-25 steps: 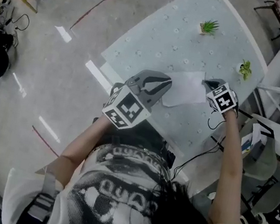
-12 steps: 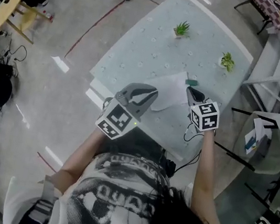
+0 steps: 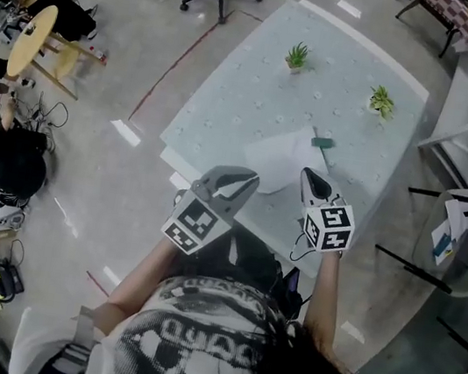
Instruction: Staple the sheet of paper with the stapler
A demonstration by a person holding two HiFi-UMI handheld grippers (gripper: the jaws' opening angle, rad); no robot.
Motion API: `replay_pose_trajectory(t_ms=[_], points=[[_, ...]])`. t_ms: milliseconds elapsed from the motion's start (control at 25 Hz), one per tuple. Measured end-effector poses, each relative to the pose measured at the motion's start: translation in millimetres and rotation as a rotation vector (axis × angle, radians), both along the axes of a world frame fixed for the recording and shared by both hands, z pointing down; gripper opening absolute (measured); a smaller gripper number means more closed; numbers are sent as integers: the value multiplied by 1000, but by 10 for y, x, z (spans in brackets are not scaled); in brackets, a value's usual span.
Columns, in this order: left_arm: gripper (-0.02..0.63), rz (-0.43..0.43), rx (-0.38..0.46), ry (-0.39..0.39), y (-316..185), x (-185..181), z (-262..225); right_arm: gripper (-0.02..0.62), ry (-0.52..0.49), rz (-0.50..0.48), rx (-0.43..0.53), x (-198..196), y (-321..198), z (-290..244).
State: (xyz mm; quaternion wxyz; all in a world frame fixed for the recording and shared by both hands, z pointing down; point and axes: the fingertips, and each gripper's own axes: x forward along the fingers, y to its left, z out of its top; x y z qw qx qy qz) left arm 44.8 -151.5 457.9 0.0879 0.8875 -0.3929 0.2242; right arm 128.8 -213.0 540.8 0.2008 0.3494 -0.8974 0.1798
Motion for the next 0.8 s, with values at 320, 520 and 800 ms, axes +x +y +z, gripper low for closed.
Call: replay_pose_trajectory(t_ms=[320,520,800], points=[[15,46,-17,-11,147,78,13,-3,-64,85,20,75,378,-210],[15,103,-2,-1,325,10,0,-3,-91,160,46,11,623,-361],[15,181,23,13,820,-386,-32,-5,-101,252,76,-354,1187,-517]])
